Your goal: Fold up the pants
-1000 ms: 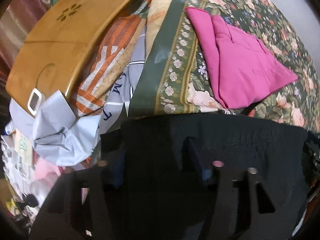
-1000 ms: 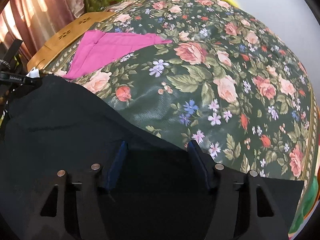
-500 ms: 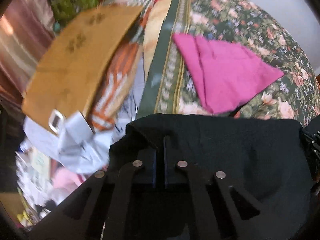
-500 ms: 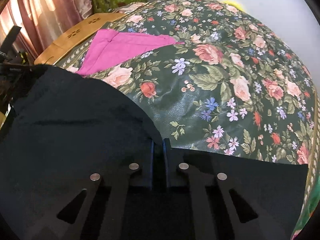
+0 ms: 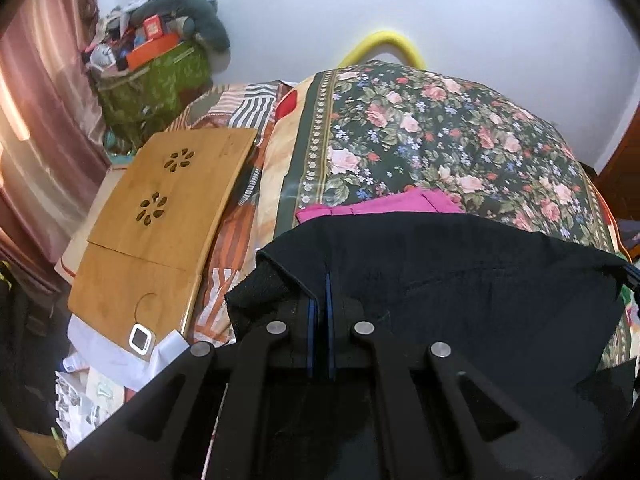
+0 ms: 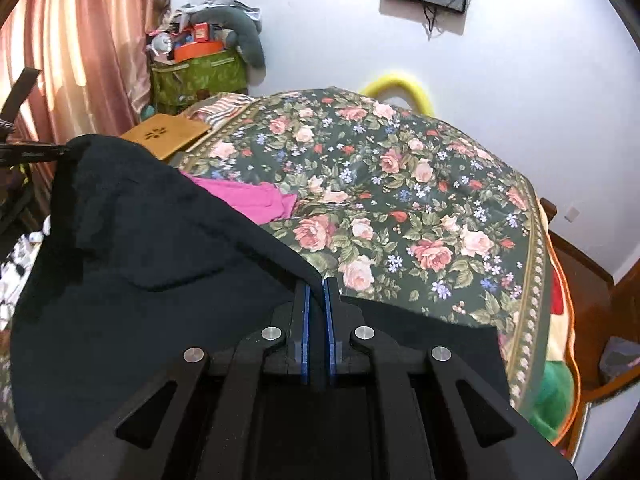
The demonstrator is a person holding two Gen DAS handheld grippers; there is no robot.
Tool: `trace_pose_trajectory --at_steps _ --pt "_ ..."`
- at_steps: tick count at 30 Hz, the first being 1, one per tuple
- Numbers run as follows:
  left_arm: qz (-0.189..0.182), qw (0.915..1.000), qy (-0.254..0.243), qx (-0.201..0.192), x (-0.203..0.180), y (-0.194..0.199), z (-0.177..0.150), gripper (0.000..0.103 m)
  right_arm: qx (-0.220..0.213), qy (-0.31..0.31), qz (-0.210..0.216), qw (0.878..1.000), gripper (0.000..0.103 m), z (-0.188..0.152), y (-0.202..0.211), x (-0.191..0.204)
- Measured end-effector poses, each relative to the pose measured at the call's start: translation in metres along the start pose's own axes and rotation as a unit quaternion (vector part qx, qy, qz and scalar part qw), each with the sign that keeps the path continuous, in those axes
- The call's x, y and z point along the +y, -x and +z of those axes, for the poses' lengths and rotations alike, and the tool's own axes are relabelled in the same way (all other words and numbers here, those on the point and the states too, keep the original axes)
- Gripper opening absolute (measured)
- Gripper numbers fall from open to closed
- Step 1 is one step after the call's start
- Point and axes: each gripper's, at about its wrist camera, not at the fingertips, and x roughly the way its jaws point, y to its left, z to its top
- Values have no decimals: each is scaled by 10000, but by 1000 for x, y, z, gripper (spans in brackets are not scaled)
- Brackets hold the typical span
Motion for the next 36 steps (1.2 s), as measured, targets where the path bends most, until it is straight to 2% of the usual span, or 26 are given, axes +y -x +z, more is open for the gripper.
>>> trace_pose_trajectory --at_steps 10,20,31,36 --pt "-139 9997 14 -174 12 43 -54 4 -65 -18 209 9998 6 -52 57 31" --pt "-327 9990 174 -237 28 79 -122 5 -16 -8 309 9995 6 -97 91 72" --pt "-300 9984 482 61 45 94 -191 5 158 36 486 9987 6 -146 105 114" --pt "-376 9959 761 320 57 85 -216 7 267 -52 475 9985 6 -163 103 122"
